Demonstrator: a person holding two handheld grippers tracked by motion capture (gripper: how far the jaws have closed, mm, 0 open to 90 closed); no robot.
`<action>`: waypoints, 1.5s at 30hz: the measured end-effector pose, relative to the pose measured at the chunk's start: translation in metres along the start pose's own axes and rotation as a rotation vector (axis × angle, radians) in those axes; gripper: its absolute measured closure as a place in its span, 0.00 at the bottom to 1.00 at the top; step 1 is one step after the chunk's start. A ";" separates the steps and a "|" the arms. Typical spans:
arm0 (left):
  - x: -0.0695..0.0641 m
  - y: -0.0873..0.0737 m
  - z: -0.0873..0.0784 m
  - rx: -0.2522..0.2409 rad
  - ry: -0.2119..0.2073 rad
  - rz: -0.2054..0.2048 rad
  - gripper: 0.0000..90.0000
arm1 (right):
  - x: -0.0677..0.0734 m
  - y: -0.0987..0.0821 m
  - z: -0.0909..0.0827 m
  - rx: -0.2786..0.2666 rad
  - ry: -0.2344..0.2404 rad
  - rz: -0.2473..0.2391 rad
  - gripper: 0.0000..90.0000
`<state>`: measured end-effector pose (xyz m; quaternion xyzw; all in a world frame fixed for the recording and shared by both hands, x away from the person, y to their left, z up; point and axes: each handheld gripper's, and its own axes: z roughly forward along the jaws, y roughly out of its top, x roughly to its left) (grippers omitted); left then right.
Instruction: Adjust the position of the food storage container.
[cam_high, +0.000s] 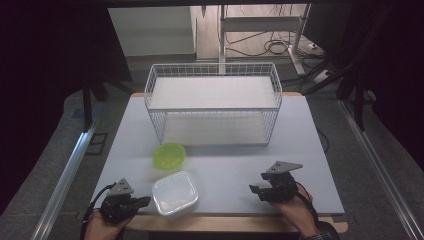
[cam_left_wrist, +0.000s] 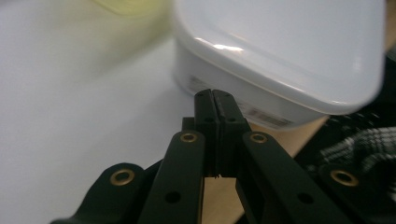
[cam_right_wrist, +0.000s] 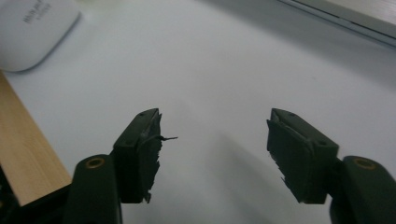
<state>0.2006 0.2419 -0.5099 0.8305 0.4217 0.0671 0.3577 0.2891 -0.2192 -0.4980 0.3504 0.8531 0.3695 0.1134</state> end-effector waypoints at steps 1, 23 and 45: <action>-0.002 0.001 0.001 0.002 -0.011 -0.002 1.00 | 0.002 0.001 0.000 -0.002 0.004 -0.006 0.42; -0.018 0.025 0.031 -0.013 -0.037 0.003 0.99 | 0.020 0.004 0.010 0.055 0.096 -0.011 0.58; -0.027 0.068 0.077 -0.013 -0.053 0.073 0.99 | 0.034 0.015 0.025 0.062 0.125 -0.051 0.78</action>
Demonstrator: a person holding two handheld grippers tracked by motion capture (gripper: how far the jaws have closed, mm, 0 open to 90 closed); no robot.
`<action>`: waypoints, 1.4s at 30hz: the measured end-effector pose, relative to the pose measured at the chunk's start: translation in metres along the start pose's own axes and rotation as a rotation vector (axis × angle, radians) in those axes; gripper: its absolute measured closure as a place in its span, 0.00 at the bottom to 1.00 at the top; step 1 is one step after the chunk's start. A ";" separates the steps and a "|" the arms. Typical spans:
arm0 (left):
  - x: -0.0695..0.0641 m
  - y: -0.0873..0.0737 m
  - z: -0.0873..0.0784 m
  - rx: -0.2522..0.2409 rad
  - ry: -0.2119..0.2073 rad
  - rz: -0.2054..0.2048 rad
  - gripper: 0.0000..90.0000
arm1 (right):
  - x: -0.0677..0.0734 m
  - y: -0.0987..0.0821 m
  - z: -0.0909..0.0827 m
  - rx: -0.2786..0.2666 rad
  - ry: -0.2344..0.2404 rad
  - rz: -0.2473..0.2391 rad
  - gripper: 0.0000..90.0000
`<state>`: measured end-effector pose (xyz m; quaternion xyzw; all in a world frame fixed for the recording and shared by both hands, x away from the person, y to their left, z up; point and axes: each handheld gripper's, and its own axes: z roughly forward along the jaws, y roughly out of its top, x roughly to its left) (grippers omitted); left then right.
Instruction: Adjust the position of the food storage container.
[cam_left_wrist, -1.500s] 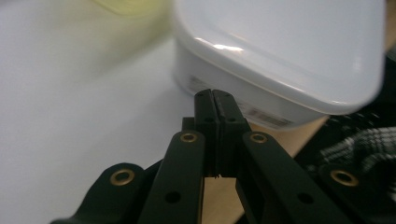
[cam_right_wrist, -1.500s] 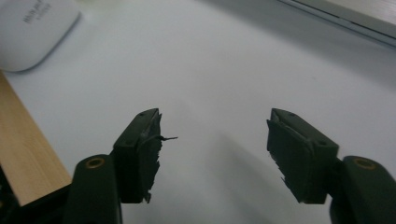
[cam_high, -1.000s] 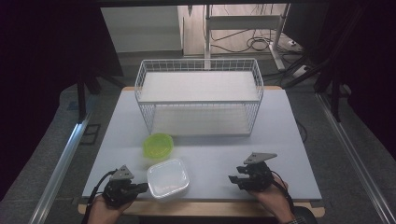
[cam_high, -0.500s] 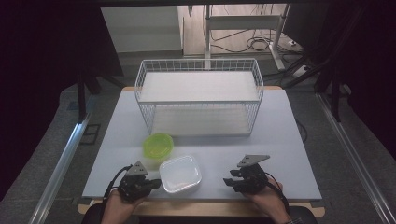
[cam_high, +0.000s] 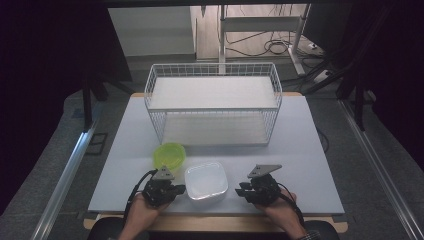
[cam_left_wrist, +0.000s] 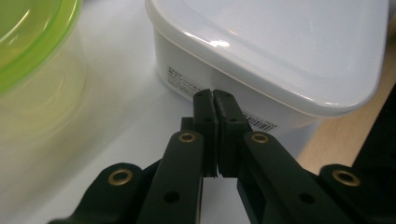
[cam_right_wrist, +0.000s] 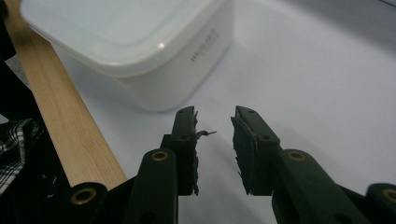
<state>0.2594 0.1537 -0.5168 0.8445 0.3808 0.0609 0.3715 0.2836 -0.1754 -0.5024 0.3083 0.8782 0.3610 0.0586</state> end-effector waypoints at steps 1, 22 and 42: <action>0.000 0.002 0.002 0.001 -0.002 0.002 0.99 | 0.000 0.000 0.000 0.000 0.002 0.000 0.78; -0.010 0.009 0.007 0.011 -0.040 0.035 0.99 | 0.004 -0.002 -0.001 0.005 0.031 -0.018 0.89; -0.016 0.020 0.025 0.005 0.016 0.073 0.98 | 0.001 0.004 0.009 -0.007 0.046 -0.049 0.94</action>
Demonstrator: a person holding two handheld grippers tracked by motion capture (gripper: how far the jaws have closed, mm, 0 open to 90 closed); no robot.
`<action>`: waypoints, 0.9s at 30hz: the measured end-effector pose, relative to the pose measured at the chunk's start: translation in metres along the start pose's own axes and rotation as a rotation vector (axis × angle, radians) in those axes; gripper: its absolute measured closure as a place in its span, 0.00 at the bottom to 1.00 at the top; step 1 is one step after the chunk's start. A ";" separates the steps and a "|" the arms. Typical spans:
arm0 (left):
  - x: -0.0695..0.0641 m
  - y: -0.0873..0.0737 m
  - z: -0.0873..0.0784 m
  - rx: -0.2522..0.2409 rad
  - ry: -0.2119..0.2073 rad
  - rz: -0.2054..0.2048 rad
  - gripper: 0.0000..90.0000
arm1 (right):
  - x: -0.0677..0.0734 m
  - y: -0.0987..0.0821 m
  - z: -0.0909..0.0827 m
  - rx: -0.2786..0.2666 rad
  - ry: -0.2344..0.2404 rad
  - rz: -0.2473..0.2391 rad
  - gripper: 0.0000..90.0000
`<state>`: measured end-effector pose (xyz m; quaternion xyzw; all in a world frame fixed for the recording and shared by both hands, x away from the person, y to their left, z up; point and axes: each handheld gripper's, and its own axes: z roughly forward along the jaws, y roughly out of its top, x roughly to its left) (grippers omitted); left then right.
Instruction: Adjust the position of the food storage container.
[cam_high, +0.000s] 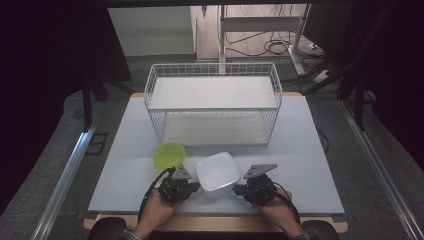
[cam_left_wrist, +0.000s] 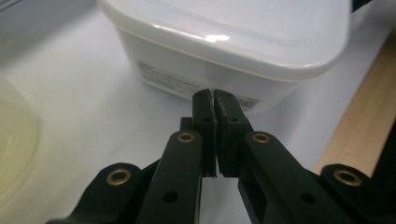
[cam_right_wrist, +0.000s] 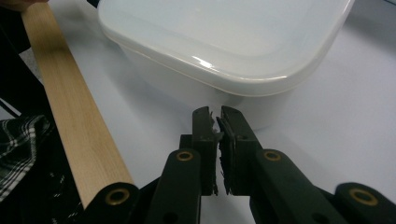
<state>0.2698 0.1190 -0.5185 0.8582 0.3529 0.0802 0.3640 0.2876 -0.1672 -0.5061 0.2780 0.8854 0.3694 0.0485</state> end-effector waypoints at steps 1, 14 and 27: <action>0.002 0.000 -0.001 -0.004 0.007 -0.003 0.98 | -0.001 0.001 0.001 -0.002 0.000 0.002 0.94; -0.009 0.004 -0.002 -0.015 0.021 0.005 0.98 | -0.037 0.008 -0.009 -0.053 -0.101 0.068 0.94; 0.019 0.019 0.012 -0.025 0.107 -0.054 0.98 | -0.030 0.015 -0.003 -0.027 -0.120 0.080 0.96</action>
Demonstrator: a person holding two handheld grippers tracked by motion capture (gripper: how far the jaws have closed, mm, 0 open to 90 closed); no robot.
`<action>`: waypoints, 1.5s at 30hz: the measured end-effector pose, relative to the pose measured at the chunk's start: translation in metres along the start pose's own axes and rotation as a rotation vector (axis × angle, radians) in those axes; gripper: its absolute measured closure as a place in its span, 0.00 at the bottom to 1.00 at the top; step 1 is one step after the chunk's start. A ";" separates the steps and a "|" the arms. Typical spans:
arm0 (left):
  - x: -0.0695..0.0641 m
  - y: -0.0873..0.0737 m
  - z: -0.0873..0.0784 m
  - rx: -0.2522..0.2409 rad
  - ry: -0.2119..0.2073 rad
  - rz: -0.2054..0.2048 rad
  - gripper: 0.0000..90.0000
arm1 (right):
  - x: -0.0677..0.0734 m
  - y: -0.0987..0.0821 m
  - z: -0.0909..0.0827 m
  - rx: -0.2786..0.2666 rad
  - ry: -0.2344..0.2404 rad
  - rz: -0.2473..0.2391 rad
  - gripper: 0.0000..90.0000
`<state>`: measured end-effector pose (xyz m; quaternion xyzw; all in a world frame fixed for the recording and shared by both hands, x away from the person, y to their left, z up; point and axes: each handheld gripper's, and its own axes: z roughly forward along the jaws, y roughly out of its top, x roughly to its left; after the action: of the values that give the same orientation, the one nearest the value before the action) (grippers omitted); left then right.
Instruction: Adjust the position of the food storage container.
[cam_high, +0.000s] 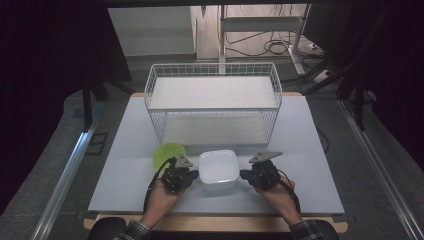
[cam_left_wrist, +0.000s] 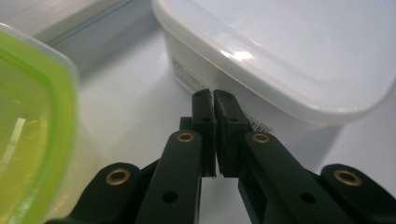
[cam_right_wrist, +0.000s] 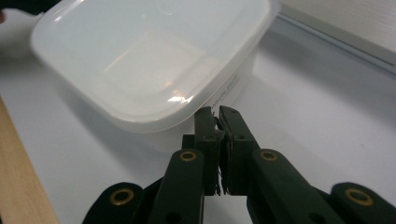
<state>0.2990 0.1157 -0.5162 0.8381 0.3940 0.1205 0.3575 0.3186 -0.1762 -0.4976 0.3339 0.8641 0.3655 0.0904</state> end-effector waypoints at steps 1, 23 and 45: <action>0.001 0.000 -0.002 -0.006 -0.007 -0.011 0.98 | 0.002 0.000 0.000 0.006 0.000 -0.006 0.95; 0.042 0.036 -0.014 -0.006 0.122 -0.039 0.99 | -0.003 -0.004 -0.011 -0.022 -0.039 0.014 0.91; 0.066 0.010 -0.047 0.030 0.205 -0.104 1.00 | -0.002 -0.006 -0.009 -0.016 -0.030 0.010 0.90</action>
<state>0.3254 0.1842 -0.4804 0.8050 0.4734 0.1809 0.3085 0.3140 -0.1857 -0.4952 0.3431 0.8581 0.3676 0.1043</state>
